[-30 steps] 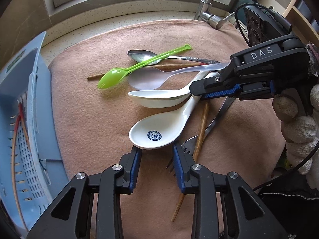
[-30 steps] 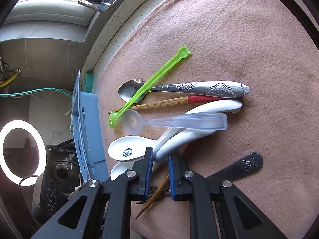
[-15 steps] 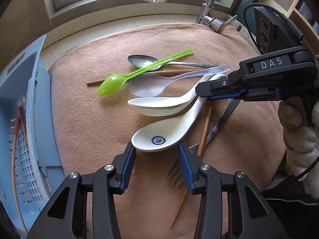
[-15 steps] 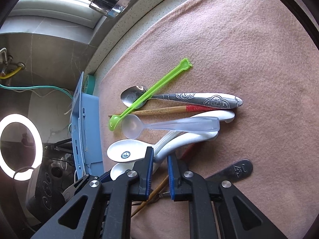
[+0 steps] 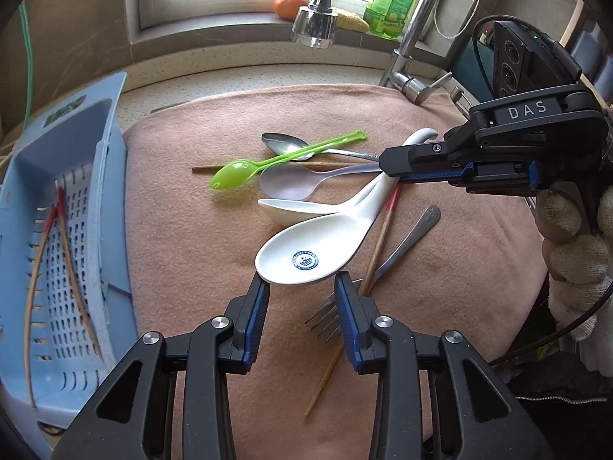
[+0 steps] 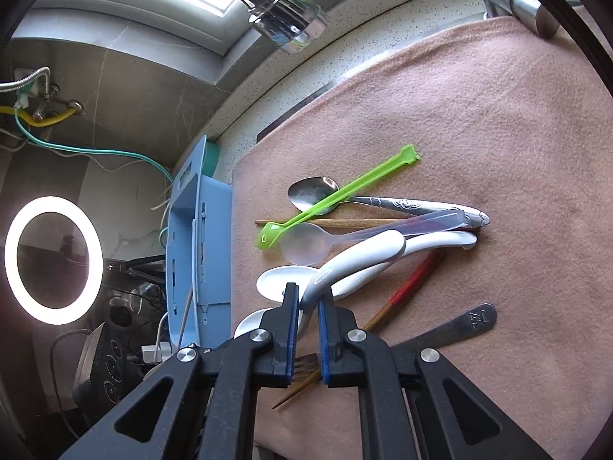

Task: Organize utensils
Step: 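Carry the white spoon with the right gripper into the blue basket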

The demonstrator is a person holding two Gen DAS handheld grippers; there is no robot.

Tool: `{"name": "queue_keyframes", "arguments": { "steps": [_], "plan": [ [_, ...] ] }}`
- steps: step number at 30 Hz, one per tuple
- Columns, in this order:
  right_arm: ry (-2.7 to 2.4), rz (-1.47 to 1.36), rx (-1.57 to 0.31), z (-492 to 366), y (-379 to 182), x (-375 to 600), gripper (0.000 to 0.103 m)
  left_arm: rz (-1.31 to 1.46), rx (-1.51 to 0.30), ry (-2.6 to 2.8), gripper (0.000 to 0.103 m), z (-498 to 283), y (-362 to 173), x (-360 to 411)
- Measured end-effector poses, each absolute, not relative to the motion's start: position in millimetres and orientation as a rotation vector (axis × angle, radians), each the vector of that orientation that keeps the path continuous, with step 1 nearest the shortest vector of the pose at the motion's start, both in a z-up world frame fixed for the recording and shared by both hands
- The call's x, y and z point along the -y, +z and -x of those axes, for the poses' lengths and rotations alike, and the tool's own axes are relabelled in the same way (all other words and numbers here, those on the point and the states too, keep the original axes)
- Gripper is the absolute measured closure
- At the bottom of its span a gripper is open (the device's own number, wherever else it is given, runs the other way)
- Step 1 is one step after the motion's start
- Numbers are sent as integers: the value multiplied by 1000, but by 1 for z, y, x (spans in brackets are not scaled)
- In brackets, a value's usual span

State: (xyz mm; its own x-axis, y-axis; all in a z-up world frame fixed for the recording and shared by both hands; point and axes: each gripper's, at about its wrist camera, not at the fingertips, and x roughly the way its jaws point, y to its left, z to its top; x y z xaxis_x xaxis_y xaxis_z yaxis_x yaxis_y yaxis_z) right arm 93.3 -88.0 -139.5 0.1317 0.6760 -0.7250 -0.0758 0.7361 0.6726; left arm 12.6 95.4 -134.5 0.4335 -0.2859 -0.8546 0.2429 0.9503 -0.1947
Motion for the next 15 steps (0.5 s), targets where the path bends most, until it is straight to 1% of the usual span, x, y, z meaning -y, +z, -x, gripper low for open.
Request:
{"name": "queue_keyframes", "arguments": {
  "steps": [8, 15],
  "plan": [
    [715, -465, -1313, -95, -104, 40, 95, 105, -989, -244, 70, 9, -109, -133],
    [848, -340, -1324, -95, -89, -22, 96, 160, -954, -149, 70, 30, -102, -167]
  ]
}}
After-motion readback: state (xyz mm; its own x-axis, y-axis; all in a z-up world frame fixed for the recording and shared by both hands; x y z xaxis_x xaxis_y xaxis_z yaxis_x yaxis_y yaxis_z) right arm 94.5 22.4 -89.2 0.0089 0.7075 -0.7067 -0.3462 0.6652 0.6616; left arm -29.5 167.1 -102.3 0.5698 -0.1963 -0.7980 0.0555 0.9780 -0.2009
